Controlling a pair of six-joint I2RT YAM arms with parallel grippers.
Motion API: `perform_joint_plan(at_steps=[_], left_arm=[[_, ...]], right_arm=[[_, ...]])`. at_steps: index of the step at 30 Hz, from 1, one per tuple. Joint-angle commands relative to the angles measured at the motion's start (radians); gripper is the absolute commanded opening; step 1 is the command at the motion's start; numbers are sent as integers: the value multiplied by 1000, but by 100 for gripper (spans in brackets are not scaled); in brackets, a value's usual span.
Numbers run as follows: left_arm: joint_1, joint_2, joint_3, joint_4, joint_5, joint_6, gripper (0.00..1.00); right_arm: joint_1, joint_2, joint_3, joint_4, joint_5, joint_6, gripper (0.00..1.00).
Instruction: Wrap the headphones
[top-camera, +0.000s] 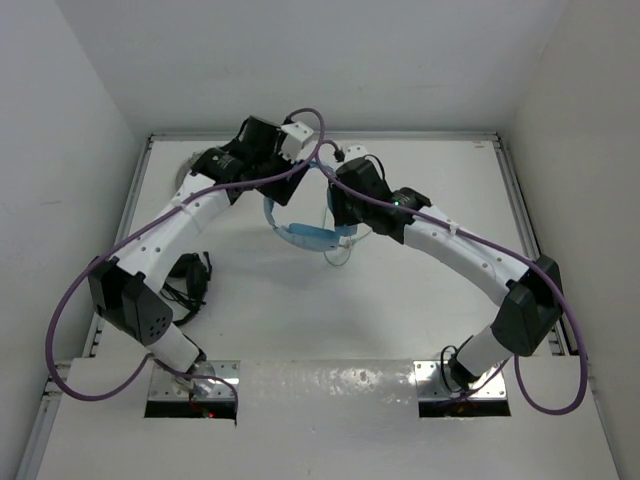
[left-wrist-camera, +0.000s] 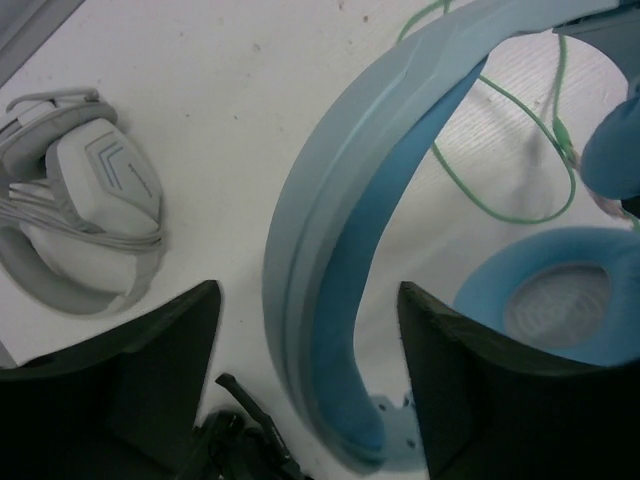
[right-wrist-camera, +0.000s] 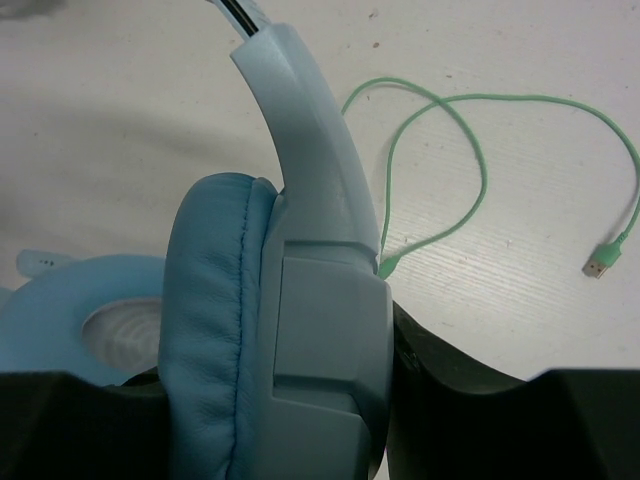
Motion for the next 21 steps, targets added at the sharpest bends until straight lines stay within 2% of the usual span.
perform_joint_plan(at_steps=[1,3,4,6,7,8,10,11,12,13,14,15,16,18,21], left_arm=[[-17,20,-32,63,-66,23,62],[-19,37,-26,76,-106,34,48],[-19,42,-17,67,-122,37,31],[-19,51,13,59,-175,34,4],[-16,53,21,51,-191,34,0],[-13,53,29,41,-195,43,0],[2,57,53,9,-185,43,0],[13,65,63,-8,-163,37,0],[45,82,85,-22,-148,31,0],[68,97,104,-56,-124,20,0],[97,134,127,-76,-58,-13,0],[168,154,176,-112,-16,-32,0],[199,175,203,-130,30,-47,0],[275,233,257,-163,140,-75,0],[328,264,326,-183,205,-85,0]], right_arm=[[7,-51,46,106,10,26,0],[7,-38,67,109,-8,7,0],[6,-31,78,106,-24,1,0],[-2,-10,98,106,-25,-23,0],[-13,-1,102,108,-37,-33,0],[-54,22,124,103,-100,-43,1],[-112,44,164,85,-195,-43,41],[-175,56,208,77,-323,-54,60],[-197,59,233,69,-362,-74,74],[-215,56,283,59,-375,-148,92],[-217,39,303,40,-366,-195,99],[-220,29,320,33,-361,-251,99],[-221,16,340,25,-358,-332,99],[-224,-34,334,20,-367,-396,99],[-234,-115,239,39,-451,-517,99]])
